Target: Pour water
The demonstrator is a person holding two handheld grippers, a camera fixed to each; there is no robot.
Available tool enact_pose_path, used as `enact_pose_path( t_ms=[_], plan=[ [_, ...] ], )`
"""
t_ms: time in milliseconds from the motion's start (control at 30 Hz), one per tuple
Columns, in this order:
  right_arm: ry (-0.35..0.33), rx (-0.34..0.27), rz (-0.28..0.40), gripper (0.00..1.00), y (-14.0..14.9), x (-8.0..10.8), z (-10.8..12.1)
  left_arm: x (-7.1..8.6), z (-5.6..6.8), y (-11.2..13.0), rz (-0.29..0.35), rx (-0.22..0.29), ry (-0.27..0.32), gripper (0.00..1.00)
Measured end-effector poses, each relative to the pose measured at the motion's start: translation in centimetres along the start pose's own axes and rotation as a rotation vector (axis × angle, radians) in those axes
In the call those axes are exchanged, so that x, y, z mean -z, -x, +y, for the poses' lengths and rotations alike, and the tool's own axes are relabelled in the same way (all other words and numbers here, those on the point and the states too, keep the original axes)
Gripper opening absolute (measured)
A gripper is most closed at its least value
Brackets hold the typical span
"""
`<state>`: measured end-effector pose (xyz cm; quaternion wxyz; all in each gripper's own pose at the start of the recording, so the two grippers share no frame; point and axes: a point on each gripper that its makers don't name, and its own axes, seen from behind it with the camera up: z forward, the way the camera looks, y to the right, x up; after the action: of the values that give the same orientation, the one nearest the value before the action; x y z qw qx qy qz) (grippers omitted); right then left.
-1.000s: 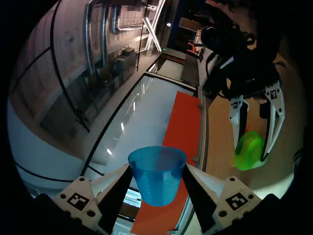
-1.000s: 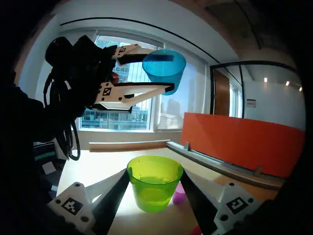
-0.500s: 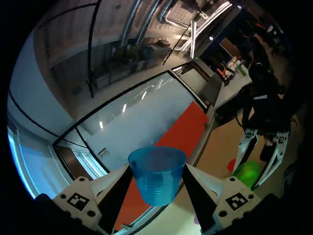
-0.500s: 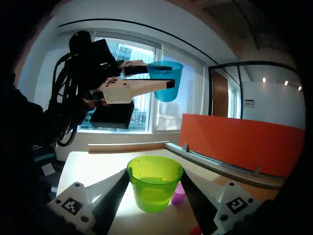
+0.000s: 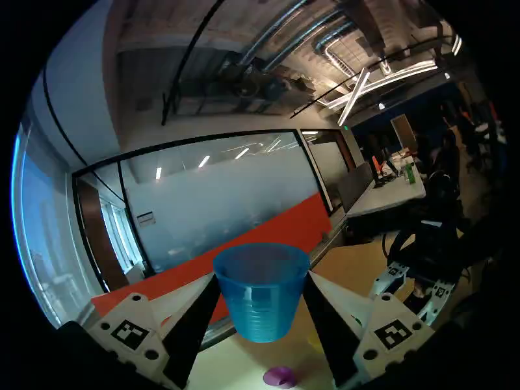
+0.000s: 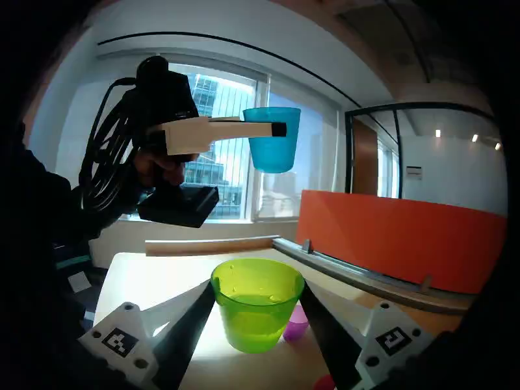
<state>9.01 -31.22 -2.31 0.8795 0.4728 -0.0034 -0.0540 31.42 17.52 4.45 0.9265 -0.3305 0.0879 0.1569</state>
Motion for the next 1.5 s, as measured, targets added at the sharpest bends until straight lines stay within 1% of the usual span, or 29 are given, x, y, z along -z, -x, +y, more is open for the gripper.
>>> enact_pose_path(
  t_ms=[200, 300, 367, 567, 767, 867, 967, 1067, 1267, 1500],
  plan=[
    [-0.001, -0.002, 0.005, 0.91, -0.2, 0.2, -0.2, -0.1, -0.1, 0.4, 0.002, 0.128, 0.011, 0.84],
    [0.0, 0.001, 0.004, 0.91, -0.2, 0.2, -0.4, -0.1, 0.0, 0.0, 0.015, 0.177, 0.026, 0.84],
    [0.001, 0.003, 0.002, 0.91, -0.2, 0.3, -0.4, -0.2, 0.0, -0.3, 0.024, 0.197, 0.032, 0.84],
    [0.004, -0.001, 0.002, 0.91, -0.2, 0.5, -0.6, -0.3, -0.5, -0.2, 0.023, 0.213, 0.018, 0.84],
    [0.014, -0.003, -0.002, 0.91, 0.0, 0.7, -0.4, -0.2, -0.7, 0.4, 0.016, 0.26, 0.012, 0.84],
    [0.022, -0.003, -0.002, 0.91, 0.0, 1.0, -0.1, -0.3, -1.0, 0.8, 0.011, 0.275, 0.007, 0.84],
    [0.031, -0.007, -0.004, 0.91, 0.1, 1.4, 0.1, -0.2, -1.4, 1.1, 0.009, 0.274, -0.003, 0.84],
    [0.041, -0.012, -0.01, 0.91, 0.2, 1.8, 0.4, 0.0, -1.4, 1.4, 0.006, 0.271, -0.008, 0.84],
    [0.057, -0.018, -0.022, 0.91, 0.5, 2.7, 0.9, 0.1, -1.1, 2.4, -0.004, 0.273, -0.008, 0.84],
    [0.076, -0.035, -0.031, 0.91, 0.6, 3.8, 1.8, 0.3, -0.2, 4.7, -0.029, 0.269, 0.0, 0.84]
  ],
)
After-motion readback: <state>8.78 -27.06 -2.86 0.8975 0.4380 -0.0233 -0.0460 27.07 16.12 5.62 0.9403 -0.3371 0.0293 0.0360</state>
